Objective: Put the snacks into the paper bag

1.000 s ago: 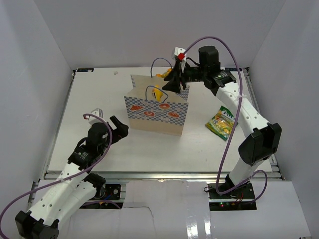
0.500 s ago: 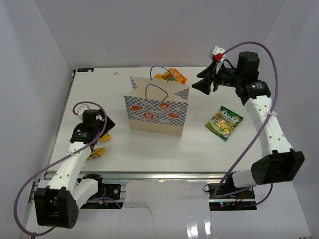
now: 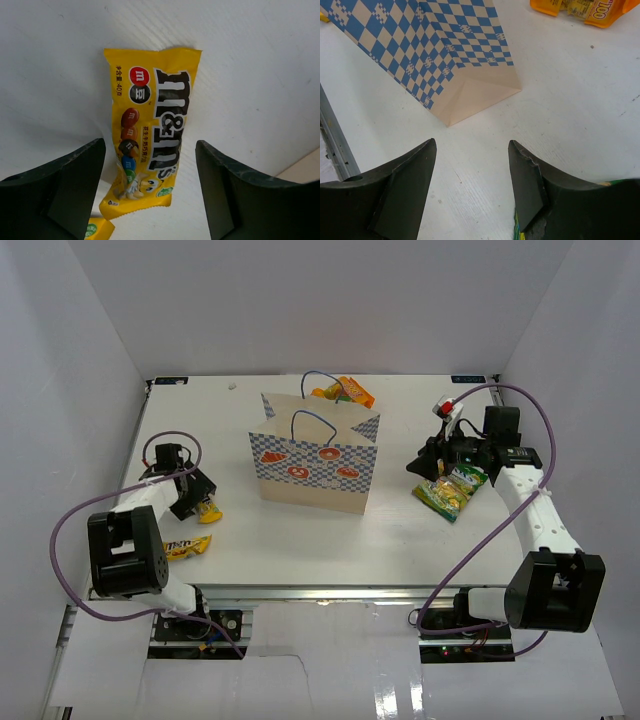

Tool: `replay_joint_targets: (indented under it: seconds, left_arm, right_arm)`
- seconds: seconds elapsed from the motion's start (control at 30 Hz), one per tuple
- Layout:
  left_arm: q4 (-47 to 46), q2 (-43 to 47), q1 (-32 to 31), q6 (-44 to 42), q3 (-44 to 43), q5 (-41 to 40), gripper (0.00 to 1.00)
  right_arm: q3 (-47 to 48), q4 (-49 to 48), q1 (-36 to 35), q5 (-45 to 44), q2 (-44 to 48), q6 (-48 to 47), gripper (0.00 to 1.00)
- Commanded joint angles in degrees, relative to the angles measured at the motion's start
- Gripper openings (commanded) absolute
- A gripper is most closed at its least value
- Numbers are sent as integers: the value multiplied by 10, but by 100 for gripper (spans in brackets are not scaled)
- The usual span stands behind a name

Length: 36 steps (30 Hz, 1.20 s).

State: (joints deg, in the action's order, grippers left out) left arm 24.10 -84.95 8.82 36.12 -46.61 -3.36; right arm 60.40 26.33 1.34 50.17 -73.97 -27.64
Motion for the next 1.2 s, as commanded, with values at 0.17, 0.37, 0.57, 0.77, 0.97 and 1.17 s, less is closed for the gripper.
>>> replay_joint_targets:
  seconds: [0.17,0.37,0.57,0.77,0.97,1.17]
  left_arm:
    - [-33,-18,5,-21,11,33,63]
    - [-48,40,6,-25,30,64,39]
    - [-90,158,5,-31,30,139,31]
    - [-171,268,-20,-25,-26,235,30]
    - [-184,224,-124,-101,-179,258,27]
    - [-176,161,-240,-195,-287,243,27]
  right_arm:
    - [32,-8,3,12,-13,-8,66]
    - [39,-8,4,12,-19,-3,66]
    - [43,-2,6,8,-13,-3,66]
    - [56,14,7,3,-16,-14,66]
    - [57,18,7,4,-12,-13,66]
    - [45,27,7,-6,6,-21,66]
